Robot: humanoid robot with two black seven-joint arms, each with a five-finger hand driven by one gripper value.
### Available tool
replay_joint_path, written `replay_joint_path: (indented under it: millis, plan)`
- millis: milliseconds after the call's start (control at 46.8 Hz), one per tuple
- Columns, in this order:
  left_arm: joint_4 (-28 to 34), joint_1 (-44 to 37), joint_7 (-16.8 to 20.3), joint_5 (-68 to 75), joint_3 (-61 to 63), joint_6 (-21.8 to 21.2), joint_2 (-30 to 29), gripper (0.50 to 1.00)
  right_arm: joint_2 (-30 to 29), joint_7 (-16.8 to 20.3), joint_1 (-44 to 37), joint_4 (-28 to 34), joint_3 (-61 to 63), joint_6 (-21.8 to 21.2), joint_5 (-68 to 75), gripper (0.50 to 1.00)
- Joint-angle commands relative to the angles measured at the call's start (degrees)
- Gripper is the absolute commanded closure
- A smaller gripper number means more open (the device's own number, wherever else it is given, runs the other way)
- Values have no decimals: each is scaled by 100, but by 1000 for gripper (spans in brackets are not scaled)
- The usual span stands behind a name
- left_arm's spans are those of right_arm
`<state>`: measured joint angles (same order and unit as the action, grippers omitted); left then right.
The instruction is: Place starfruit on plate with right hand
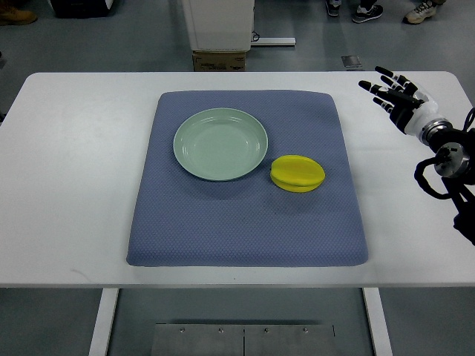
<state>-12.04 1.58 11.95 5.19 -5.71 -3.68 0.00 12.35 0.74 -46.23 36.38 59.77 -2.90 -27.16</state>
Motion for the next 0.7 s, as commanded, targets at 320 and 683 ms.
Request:
replay_joint_path:
  millis: [320,683]
  plan:
    - [0,0,0,0,0,-1,0,500,4,-65,-141,9,9,-9,35,500]
    - [0,0,0,0,0,-1,0,500,22,-56,-141,79,-17,-342,26,500]
